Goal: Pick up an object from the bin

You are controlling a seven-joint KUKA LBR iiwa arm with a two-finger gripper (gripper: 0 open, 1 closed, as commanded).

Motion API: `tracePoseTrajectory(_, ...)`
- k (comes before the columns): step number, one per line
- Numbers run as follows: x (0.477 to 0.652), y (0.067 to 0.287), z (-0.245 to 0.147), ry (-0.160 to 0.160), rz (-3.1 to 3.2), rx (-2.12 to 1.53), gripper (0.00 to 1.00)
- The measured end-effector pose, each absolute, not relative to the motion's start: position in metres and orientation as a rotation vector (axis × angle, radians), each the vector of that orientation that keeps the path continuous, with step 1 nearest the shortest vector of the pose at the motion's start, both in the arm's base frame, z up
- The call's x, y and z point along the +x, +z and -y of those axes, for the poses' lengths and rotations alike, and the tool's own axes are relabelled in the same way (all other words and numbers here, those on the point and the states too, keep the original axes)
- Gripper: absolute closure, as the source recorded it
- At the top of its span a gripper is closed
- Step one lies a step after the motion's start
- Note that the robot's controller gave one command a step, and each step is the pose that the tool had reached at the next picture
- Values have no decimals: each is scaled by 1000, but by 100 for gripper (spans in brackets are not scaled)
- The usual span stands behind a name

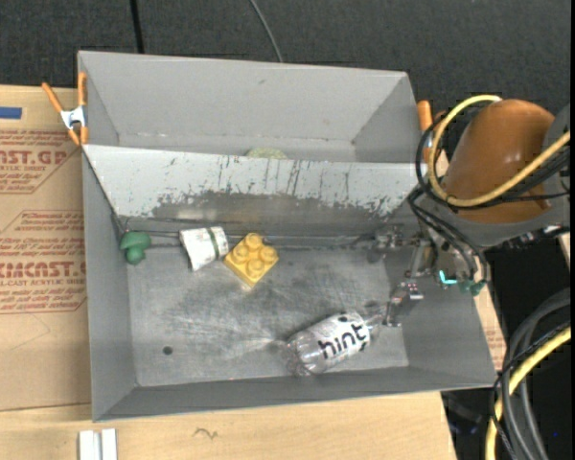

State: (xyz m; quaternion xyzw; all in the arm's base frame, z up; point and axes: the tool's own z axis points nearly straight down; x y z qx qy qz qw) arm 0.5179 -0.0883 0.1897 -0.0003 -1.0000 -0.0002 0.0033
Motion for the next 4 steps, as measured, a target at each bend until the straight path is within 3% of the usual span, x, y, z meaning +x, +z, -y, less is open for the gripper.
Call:
tracePoseTrajectory(1,520,193,88,1,3142,0,0)
tracePoseTrajectory(2,506,153,67,3,3145,124,0)
tracePoseTrajectory(3,507,88,41,1,3134,277,0)
tracePoseTrajectory(4,496,71,26,2,3115,383,100)
